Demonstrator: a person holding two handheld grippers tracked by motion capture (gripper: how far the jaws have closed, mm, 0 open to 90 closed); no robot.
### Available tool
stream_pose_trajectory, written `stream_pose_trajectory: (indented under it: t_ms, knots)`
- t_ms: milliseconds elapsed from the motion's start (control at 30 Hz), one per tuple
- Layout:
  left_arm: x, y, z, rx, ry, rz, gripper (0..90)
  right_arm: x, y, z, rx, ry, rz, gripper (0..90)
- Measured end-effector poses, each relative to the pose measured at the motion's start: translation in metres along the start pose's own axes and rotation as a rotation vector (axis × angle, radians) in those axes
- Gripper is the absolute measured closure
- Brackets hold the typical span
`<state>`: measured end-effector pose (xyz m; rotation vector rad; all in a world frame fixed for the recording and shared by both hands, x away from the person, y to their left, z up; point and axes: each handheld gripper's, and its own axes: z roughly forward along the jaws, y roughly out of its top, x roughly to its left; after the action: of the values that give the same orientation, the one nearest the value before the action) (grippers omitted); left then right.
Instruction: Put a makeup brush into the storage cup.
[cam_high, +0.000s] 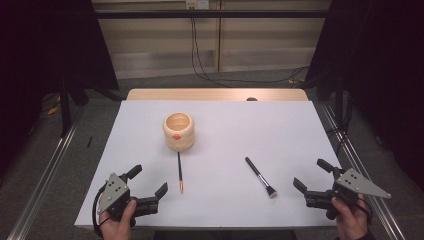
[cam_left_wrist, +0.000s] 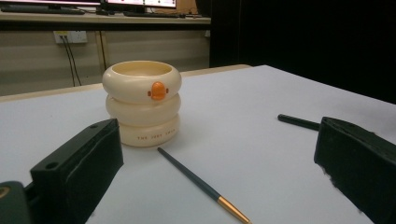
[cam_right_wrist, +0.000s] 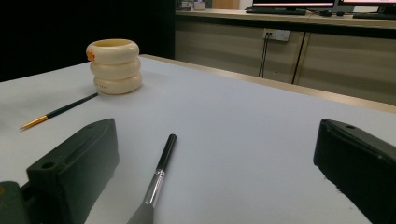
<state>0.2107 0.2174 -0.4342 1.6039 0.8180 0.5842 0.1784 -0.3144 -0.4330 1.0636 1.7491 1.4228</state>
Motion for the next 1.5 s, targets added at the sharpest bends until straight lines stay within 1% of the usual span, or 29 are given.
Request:
stream_pose_trajectory:
  t_ms: [67,133,167,200,300,333,367,400,500,533,600,733,767,833,867,933,967,1000,1033,1067,1100,1167,1267,1300,1333,1400,1433,1467,1500]
  knots:
    - [0.000,0.000,0.000,-0.001,0.005,-0.006,1.0,0.000,0.000,0.001,0.004,0.011,0.002,0.0]
    - [0.001,0.000,0.000,0.001,0.007,-0.001,1.0,0.000,-0.001,0.002,0.004,0.010,0.003,0.0]
    - [0.001,0.000,0.000,-0.002,0.012,-0.005,1.0,-0.001,-0.001,0.001,0.008,0.009,0.003,0.0]
    - [0.001,0.000,0.000,-0.002,0.000,-0.015,1.0,-0.001,-0.001,0.002,0.005,0.013,0.003,0.0]
    - [0.001,0.000,0.001,0.002,0.000,-0.009,1.0,-0.001,-0.001,0.002,0.005,0.009,0.009,0.0]
    - [0.001,0.000,0.001,0.007,-0.007,-0.004,1.0,-0.001,-0.001,0.002,0.010,0.008,0.005,0.0]
    - [0.001,0.000,0.001,0.007,-0.007,-0.004,1.0,-0.001,-0.002,0.003,0.011,0.014,0.006,0.0]
    - [0.001,0.000,0.002,0.009,-0.003,-0.013,1.0,-0.001,-0.002,0.003,0.017,0.018,0.009,0.0]
    - [0.000,0.000,0.002,0.011,-0.004,-0.019,1.1,-0.001,-0.003,0.004,0.012,0.005,0.009,0.0]
    - [0.001,0.000,0.001,0.010,-0.010,-0.011,1.1,-0.001,-0.003,0.004,0.016,0.013,0.015,0.0]
    - [0.001,0.000,0.001,0.006,-0.010,-0.011,1.1,-0.001,-0.003,0.004,0.015,0.008,0.015,0.0]
    - [0.000,0.000,0.000,0.003,-0.016,-0.014,1.1,0.000,-0.002,0.004,0.006,0.007,0.019,0.0]
    - [0.000,0.001,0.000,-0.004,-0.011,-0.014,1.2,0.000,-0.002,0.005,0.009,0.003,0.017,0.0]
    - [0.001,0.001,-0.002,-0.005,-0.012,-0.012,1.3,0.001,-0.002,0.005,0.010,0.014,0.021,0.0]
    - [0.001,0.001,-0.002,-0.005,-0.012,-0.012,1.3,0.002,-0.002,0.006,0.011,0.006,0.013,0.0]
    - [0.001,0.001,-0.002,-0.010,-0.019,-0.020,1.3,0.003,-0.002,0.006,0.013,0.011,0.014,0.0]
    - [0.000,0.002,-0.001,-0.008,-0.010,-0.027,1.3,0.003,-0.002,0.005,0.013,0.013,0.011,0.0]
    - [0.001,0.002,-0.001,-0.008,-0.011,-0.022,1.3,0.003,-0.002,0.005,0.013,0.013,0.011,0.0]
    - [0.001,0.003,0.000,-0.010,-0.006,-0.031,1.3,0.003,-0.002,0.005,0.013,0.013,0.011,0.0]
    - [0.002,0.003,0.001,-0.006,-0.008,-0.042,1.3,0.003,-0.002,0.005,0.014,0.013,0.010,0.0]
    - [0.002,0.005,0.002,-0.001,-0.002,-0.031,1.3,0.003,-0.002,0.005,0.010,0.008,0.017,0.0]
    - [0.002,0.006,0.003,-0.001,0.006,-0.034,1.3,0.002,-0.003,0.005,0.010,0.010,0.019,0.0]
    - [0.001,0.011,0.005,-0.010,-0.009,-0.029,1.2,0.002,-0.003,0.005,0.011,0.012,0.024,0.0]
    - [-0.001,0.013,0.006,-0.008,-0.023,-0.020,1.2,0.003,-0.002,0.005,0.012,0.009,0.029,0.0]
    - [-0.002,0.015,0.007,-0.006,-0.024,-0.007,1.2,0.003,-0.003,0.006,0.012,0.009,0.021,0.0]
    - [-0.003,0.016,0.008,-0.010,-0.032,-0.010,1.2,0.003,-0.003,0.006,0.012,0.011,0.022,0.0]
    - [-0.003,0.019,0.009,-0.009,-0.042,0.000,1.2,0.003,-0.003,0.006,0.013,0.011,0.022,0.0]
    - [-0.003,0.020,0.010,-0.010,-0.046,-0.002,1.2,0.003,-0.003,0.006,0.018,0.013,0.033,0.0]
    - [-0.003,0.020,0.010,-0.010,-0.046,-0.002,1.2,0.003,-0.003,0.006,0.015,0.011,0.030,0.0]
